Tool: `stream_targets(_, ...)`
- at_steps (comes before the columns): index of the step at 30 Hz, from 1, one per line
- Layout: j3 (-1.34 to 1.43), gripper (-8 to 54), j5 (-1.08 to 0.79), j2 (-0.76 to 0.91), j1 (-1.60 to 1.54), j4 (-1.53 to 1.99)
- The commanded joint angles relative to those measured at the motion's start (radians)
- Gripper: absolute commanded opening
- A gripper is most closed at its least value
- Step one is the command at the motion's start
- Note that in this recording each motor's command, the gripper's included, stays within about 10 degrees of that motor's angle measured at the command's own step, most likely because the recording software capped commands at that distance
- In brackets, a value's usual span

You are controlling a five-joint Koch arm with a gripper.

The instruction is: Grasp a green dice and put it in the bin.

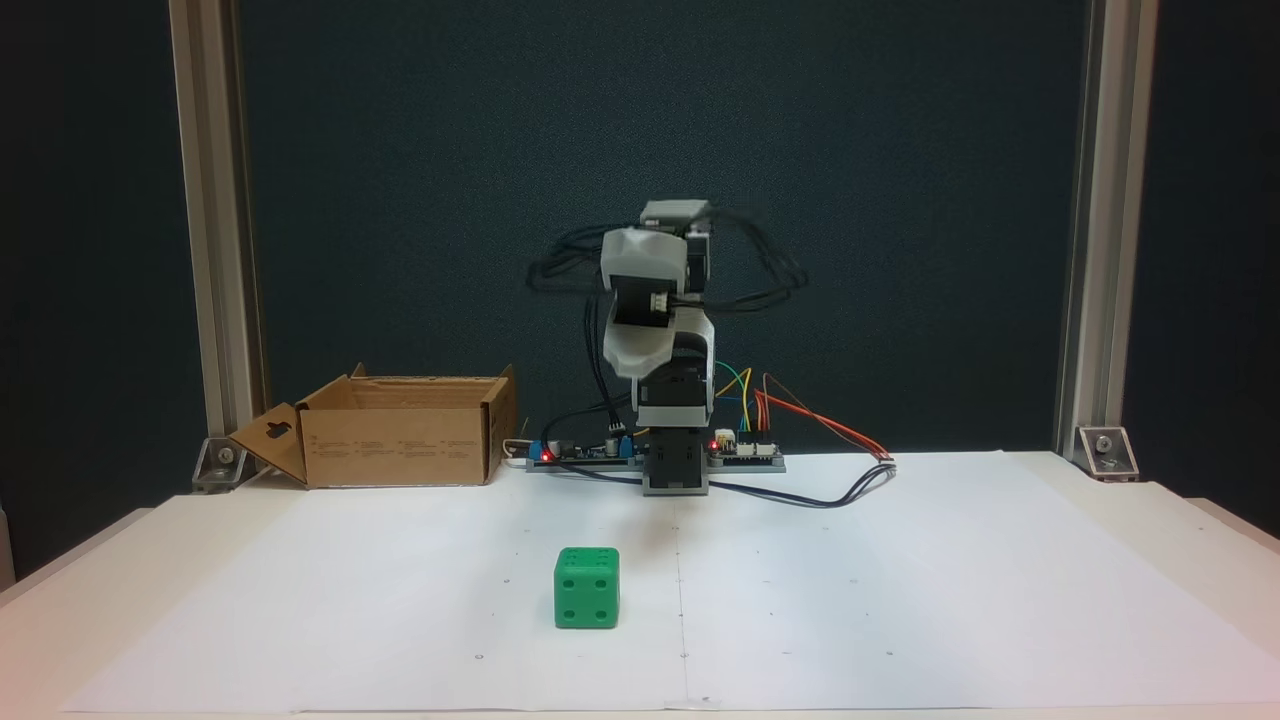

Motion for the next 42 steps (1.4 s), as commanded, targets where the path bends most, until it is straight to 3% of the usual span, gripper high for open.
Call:
stream_targets(1,-0.123,43.0,0.061,0.103,0.011,0.161)
stream_targets(8,-0.195,43.0,0.092,0.066,0.012,0.624)
stream_targets(21,-0.85,43.0,0.11,-0.402,0.06,1.483)
stream_targets(30,-1.124,43.4,0.023,-0.67,0.086,1.528)
stream_targets(36,-1.146,43.8,-0.144,-0.75,0.1,1.502)
stream_targets(42,-1.155,44.3,-0.193,-0.801,0.112,1.488)
